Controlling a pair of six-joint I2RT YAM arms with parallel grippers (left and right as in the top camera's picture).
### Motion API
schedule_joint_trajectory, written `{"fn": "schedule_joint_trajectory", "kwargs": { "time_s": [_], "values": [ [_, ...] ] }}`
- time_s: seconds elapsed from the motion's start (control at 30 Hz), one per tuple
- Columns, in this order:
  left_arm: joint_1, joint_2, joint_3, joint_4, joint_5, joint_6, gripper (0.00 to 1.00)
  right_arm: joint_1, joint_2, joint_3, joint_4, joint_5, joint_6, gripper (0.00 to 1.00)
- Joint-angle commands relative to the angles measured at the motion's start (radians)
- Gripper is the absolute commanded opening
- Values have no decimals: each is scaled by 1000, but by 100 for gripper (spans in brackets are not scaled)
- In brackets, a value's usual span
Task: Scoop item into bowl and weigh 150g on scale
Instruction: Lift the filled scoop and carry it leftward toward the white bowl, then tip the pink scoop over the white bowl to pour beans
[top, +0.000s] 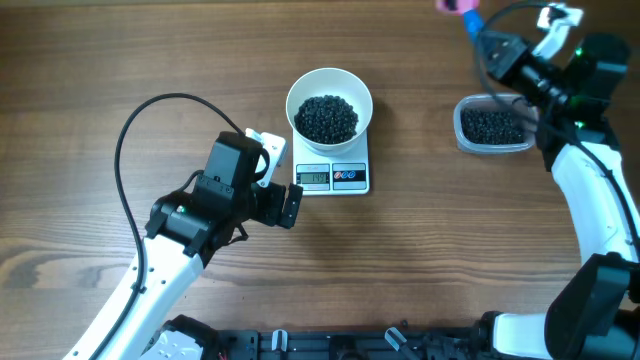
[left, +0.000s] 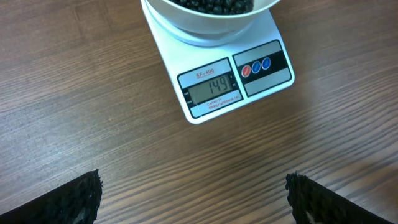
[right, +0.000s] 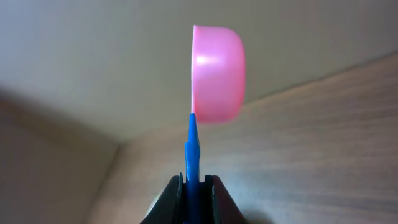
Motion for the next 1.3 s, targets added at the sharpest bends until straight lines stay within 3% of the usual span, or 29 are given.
{"fn": "schedule_joint_trajectory", "kwargs": {
  "time_s": [0.0, 0.13, 0.4, 0.9, 1.27],
  "values": [
    [5, 4, -5, 3, -5, 12, 100, 56, -15, 3, -63, -75, -156, 4],
    [5, 4, -5, 3, -5, 12, 100, 101, -15, 3, -117, -76, -175, 4],
    [5, 4, -5, 3, -5, 13, 100, 197, -15, 3, -198, -73, -413, 4],
    [5, 4, -5, 3, -5, 13, 100, 354, -12, 3, -196, -40, -525, 4],
    [5, 4, -5, 3, -5, 13, 100, 416, -12, 3, -311, 73, -710, 4]
  ]
}}
